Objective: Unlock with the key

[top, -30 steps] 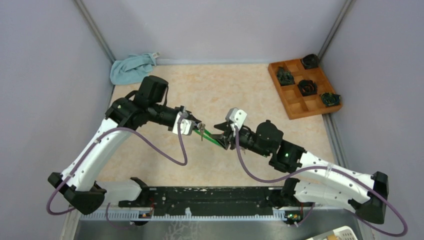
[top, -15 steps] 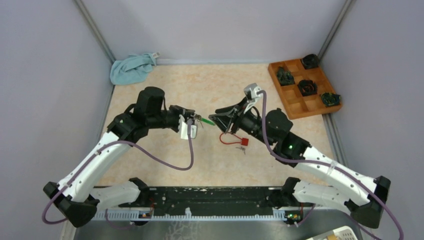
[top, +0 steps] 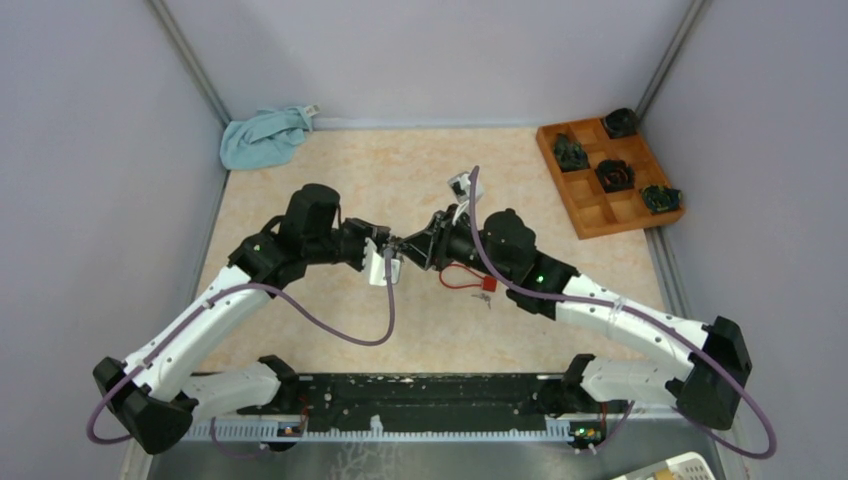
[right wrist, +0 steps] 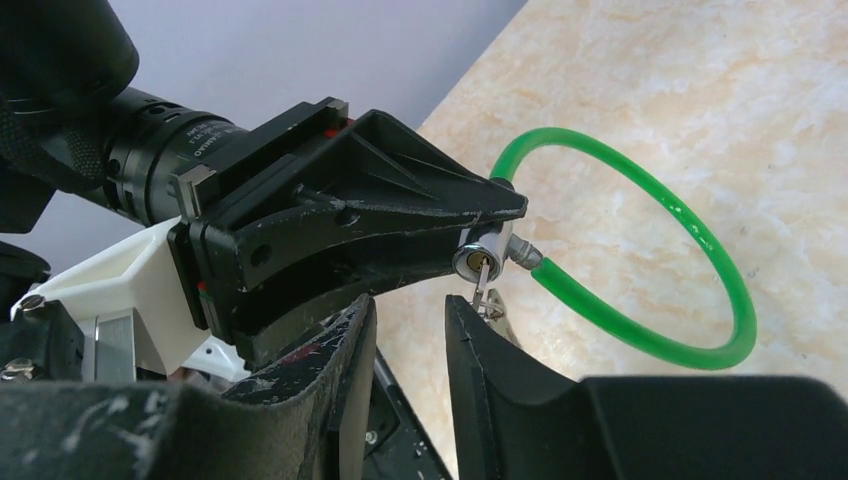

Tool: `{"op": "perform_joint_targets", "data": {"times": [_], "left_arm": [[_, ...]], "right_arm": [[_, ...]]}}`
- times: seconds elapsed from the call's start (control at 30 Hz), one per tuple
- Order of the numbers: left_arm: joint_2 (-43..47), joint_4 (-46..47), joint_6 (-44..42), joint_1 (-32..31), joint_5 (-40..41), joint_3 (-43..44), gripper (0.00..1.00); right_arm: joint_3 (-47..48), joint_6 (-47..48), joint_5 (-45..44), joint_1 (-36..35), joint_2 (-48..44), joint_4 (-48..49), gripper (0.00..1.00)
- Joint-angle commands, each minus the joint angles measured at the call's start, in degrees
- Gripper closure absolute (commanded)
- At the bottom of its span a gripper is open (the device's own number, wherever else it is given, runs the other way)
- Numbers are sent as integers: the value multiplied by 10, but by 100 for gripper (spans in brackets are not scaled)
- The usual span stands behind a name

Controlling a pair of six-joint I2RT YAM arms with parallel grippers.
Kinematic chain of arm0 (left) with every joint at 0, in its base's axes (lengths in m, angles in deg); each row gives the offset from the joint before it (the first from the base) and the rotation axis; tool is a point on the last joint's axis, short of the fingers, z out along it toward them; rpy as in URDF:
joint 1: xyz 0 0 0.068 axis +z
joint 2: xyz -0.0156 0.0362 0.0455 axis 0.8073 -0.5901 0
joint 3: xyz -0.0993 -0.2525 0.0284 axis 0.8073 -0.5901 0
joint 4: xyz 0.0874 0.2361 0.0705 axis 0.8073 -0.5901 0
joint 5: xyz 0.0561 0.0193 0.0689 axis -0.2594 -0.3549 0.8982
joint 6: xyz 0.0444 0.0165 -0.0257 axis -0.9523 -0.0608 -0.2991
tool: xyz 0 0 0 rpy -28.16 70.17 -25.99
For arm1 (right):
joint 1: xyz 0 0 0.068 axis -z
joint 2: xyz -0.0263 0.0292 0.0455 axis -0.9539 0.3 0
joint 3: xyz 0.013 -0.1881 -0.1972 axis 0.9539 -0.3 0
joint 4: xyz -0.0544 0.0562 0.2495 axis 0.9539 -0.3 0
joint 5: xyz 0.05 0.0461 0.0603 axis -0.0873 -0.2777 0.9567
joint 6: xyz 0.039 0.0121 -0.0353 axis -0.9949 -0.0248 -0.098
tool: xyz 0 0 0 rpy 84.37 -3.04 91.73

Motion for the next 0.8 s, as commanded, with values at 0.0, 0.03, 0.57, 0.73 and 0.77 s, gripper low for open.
{"op": "perform_joint_targets", "data": {"times": [0.0,0.03,0.57,0.73,0.77], "left_arm": [[7,38,-12,-3,1,3,100],[7,38,-13,-4,1,3,100],[7,23,-14,-13,1,9,100],[7,24,-14,-14,2,10,100],[7,24,-14,-14,2,10,100]], "right_arm": [[11,-11,0,0,11,33,69],[12,-9,-3,1,12,31,69],[39,32,-74,1,27,-34,73],[44,24,-57,1,27,-28,76],[45,18,-52,1,31,-29,77]]}}
